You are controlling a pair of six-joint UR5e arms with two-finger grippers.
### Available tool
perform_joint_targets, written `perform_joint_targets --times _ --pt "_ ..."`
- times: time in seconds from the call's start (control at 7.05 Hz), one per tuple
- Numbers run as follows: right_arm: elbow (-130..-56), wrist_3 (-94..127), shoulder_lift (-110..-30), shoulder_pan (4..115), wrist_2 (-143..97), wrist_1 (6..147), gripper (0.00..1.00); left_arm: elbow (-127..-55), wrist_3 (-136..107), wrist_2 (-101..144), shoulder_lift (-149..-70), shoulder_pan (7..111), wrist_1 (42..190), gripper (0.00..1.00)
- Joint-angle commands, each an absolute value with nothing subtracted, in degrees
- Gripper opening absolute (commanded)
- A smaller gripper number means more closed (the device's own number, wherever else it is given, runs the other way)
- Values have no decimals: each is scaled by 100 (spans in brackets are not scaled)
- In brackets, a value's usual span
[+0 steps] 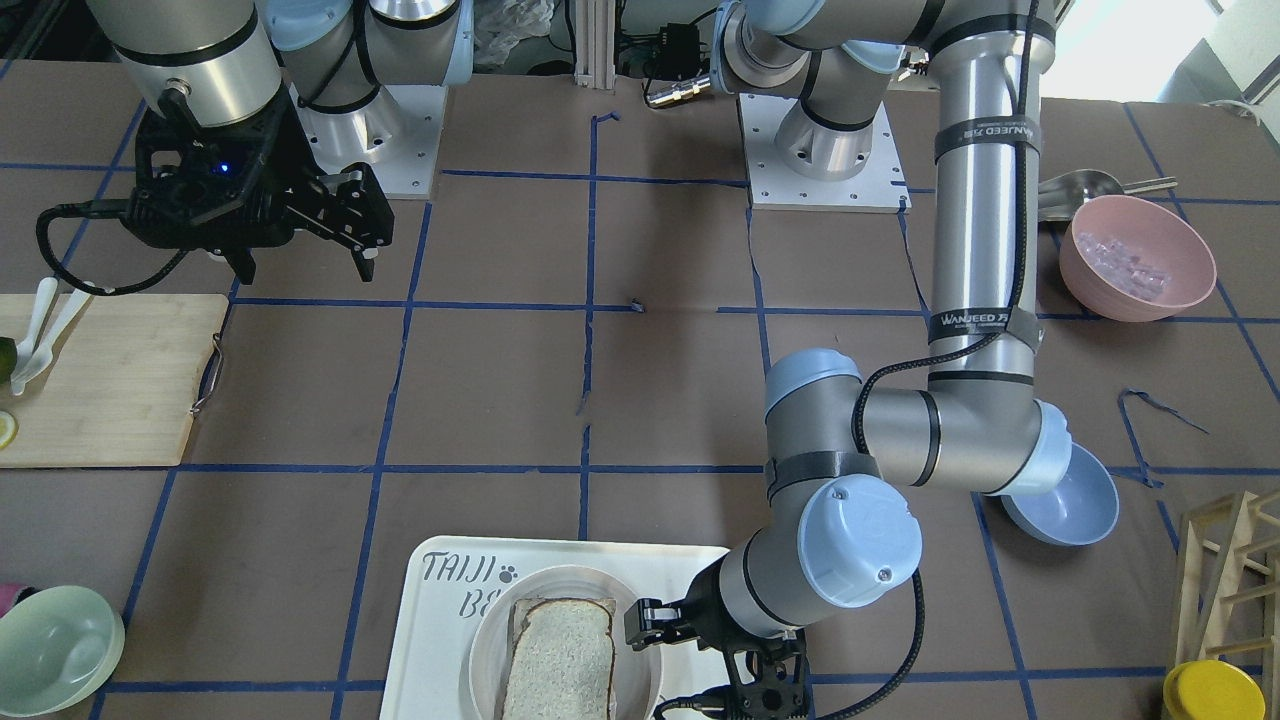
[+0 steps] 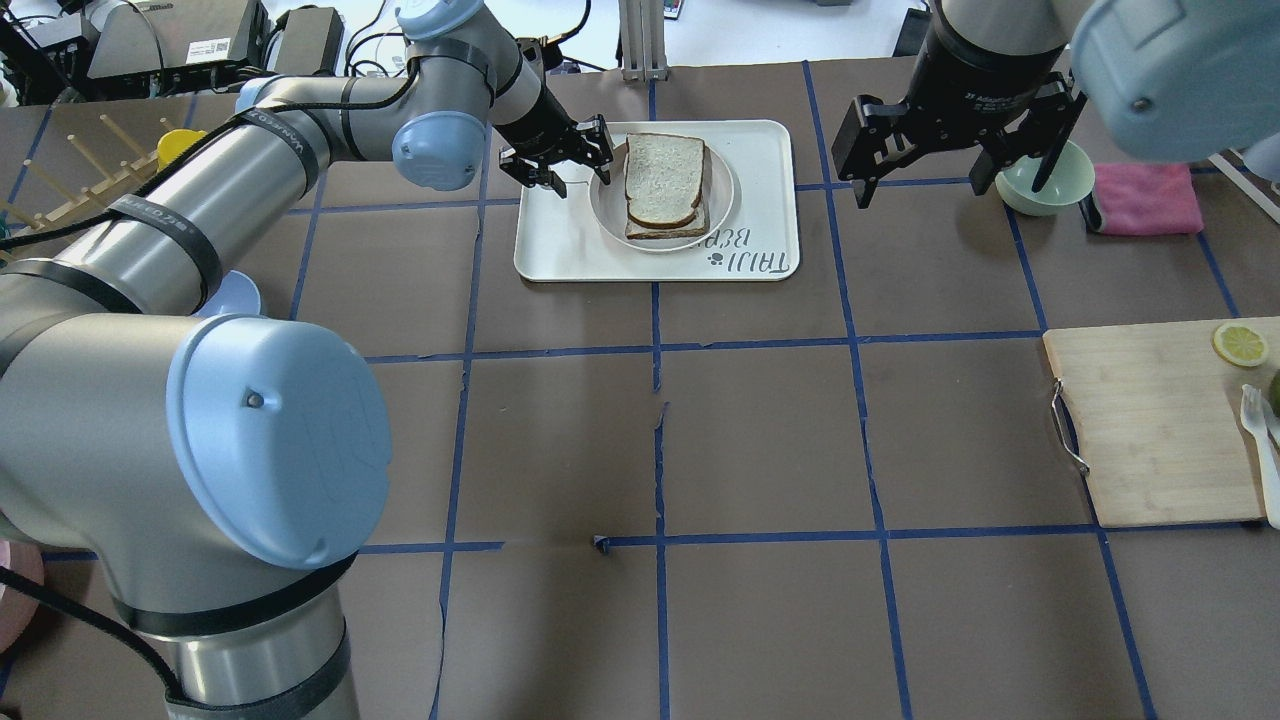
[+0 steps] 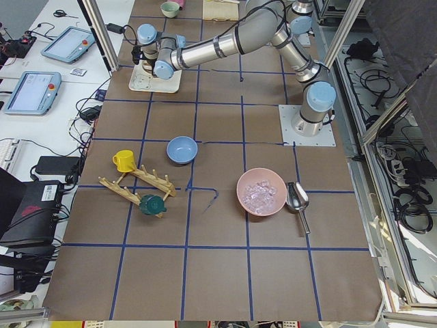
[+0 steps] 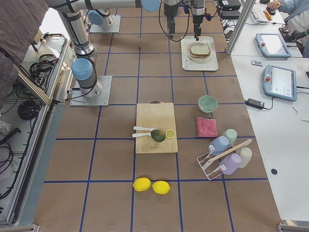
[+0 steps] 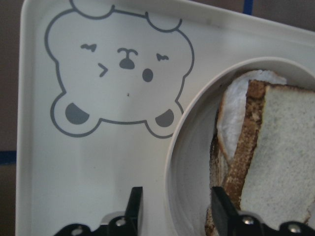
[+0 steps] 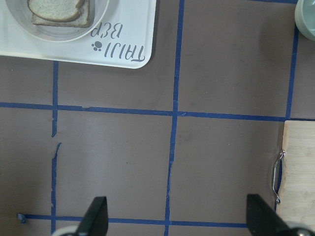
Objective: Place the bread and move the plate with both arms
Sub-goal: 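Release the plate and raise the left gripper off the tray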
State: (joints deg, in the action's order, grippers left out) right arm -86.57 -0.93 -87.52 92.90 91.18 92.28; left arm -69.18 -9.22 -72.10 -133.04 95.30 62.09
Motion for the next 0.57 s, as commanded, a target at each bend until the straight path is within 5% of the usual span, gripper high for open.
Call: perform_joint_targets --times 0.0,0.43 --pt "-8657 -97 -8745 9290 9123 9229 100 -6943 -870 -7556 -12546 9492 7245 100" --pt "-8657 -88 -8745 9290 9088 9229 100 -7022 -844 -8612 -11324 9413 9074 100"
